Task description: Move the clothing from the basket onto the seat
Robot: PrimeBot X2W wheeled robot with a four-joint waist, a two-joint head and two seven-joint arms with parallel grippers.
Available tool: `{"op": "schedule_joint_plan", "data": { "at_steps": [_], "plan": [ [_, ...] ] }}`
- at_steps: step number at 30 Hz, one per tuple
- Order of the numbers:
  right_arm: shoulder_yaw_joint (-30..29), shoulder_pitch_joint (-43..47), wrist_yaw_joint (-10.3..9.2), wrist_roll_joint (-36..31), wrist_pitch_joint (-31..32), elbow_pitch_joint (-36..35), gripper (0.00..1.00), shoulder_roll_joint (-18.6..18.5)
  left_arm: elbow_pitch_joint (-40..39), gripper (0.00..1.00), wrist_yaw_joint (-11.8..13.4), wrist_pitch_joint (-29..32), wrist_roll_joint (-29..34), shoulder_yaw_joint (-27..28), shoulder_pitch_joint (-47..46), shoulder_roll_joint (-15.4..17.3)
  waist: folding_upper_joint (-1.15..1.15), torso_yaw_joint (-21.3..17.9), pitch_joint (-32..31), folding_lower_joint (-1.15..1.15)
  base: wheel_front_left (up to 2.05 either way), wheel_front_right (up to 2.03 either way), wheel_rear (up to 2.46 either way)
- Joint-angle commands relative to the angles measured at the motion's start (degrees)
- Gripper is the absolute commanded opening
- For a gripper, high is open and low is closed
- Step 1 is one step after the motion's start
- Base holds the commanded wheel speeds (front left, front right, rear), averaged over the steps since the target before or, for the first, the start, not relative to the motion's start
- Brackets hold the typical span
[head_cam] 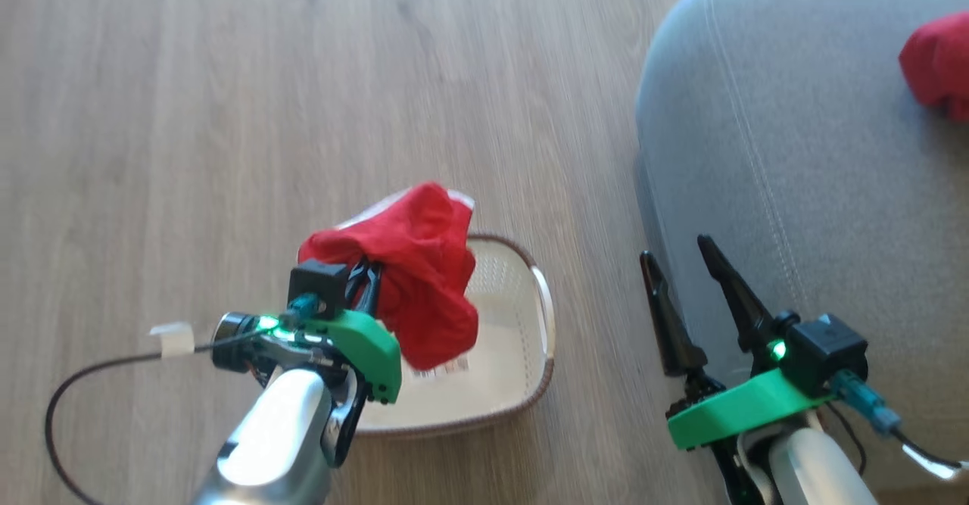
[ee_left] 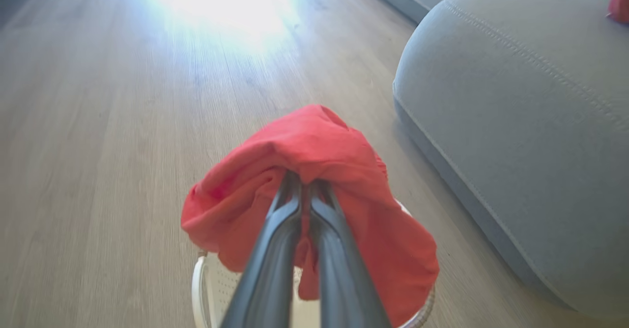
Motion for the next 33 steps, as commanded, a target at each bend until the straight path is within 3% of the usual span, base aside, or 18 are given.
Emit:
{"op": "schedule_joint_plan", "data": {
  "at_steps": [1,18,25,33],
  "plan": [
    [1.27,-0.15,-0.01,-0.73,-0.38,-1.31,1.00,0.36,-4.55,0.00,-0.12,-0.78,1.43,3.60,-0.31,1.05,-0.01,1.89,-4.11,0.01,0.00,0.00,0.00],
    [0.99,3.67,-0.01,0.06,-0.38,-4.73,1.00,0.36,-29.18,0.00,-4.81,-0.78,9.62,14.49,13.71,-0.74,-0.01,3.32,-9.31,0.01,0.00,0.00,0.00],
    [-0.01,4.49,-0.01,0.00,-0.38,-4.92,1.00,0.36,-34.30,0.00,-6.26,-0.78,10.35,15.42,17.19,-1.08,-0.01,3.76,-10.34,0.01,0.00,0.00,0.00],
    [-0.38,4.94,-0.01,0.35,-0.38,-5.32,1.00,0.36,-40.54,0.00,-7.76,-0.79,10.43,12.59,18.80,-1.12,-0.01,4.20,-10.74,0.01,0.00,0.00,0.00]
  ]
}}
